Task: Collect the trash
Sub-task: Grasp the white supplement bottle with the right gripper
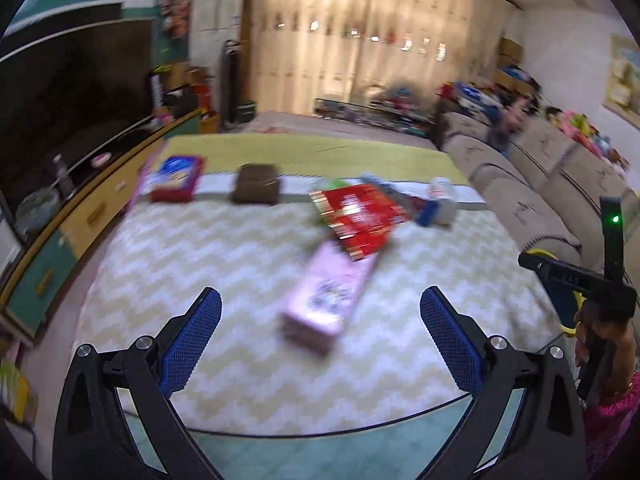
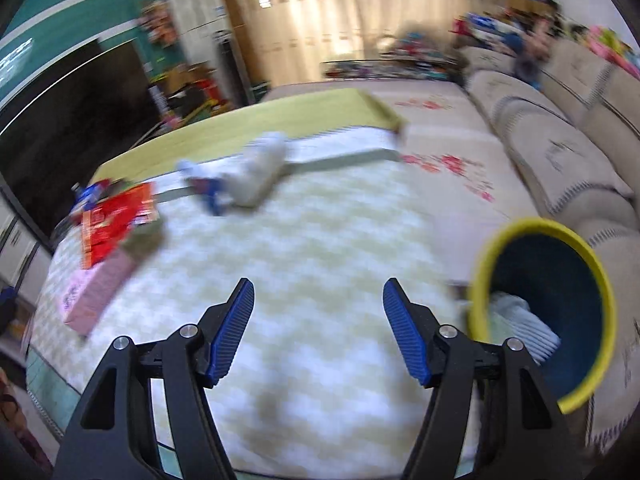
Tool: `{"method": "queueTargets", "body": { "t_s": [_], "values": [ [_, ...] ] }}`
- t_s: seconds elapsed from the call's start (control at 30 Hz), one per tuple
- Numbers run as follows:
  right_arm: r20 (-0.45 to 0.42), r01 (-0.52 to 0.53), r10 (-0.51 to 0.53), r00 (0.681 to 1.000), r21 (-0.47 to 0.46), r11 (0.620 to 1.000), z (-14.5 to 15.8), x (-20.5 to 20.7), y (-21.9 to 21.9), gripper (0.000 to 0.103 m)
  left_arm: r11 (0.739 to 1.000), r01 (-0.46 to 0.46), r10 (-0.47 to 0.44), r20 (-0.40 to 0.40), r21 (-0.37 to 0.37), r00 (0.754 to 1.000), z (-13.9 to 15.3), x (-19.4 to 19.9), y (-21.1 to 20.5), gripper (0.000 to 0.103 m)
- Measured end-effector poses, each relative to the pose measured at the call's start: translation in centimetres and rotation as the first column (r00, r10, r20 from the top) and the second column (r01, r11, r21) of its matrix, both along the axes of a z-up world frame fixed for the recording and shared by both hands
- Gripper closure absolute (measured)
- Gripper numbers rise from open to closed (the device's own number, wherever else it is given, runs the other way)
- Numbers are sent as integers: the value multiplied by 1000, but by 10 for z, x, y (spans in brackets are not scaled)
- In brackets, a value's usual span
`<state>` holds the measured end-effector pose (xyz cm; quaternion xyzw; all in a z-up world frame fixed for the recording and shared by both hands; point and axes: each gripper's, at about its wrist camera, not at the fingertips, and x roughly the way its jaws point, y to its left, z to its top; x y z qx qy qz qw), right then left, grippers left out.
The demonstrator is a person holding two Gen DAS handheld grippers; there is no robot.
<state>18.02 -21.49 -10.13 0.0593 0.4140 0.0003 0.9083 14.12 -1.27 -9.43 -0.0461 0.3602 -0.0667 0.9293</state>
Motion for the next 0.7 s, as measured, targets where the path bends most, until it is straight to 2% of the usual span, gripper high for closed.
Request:
{"method": "queueTargets", "body": {
  "t_s": [0.2, 0.33, 0.37, 0.43, 0.5, 0.57, 0.7],
  "values": [
    [4, -96, 97, 995, -62, 993, 1, 40, 58, 39, 997, -67, 66, -13, -27, 998, -17, -4, 44, 5],
    [33, -138, 144, 989, -151, 979, 12, 66, 81, 39, 997, -75, 74, -22, -32, 997, -26, -5, 53, 5],
    [37, -154, 163, 986, -172, 973, 15, 75, 87, 40, 997, -75, 74, -26, -36, 997, -28, -4, 53, 5],
    [35, -165, 175, 984, -186, 968, 16, 89, 91, 48, 996, -74, 72, -37, -44, 997, -32, -1, 52, 5],
    [41, -89, 98, 994, -195, 977, 20, 110, 82, 48, 996, -75, 72, -47, -50, 996, -38, 2, 52, 5],
    [35, -20, 26, 999, -156, 988, 19, 129, 70, 48, 996, -75, 72, -57, -53, 996, -41, 3, 51, 5],
    [-30, 48, -51, 998, -97, 994, 4, 159, 55, 48, 996, -75, 71, -70, -58, 995, -47, 8, 50, 5]
  ]
}}
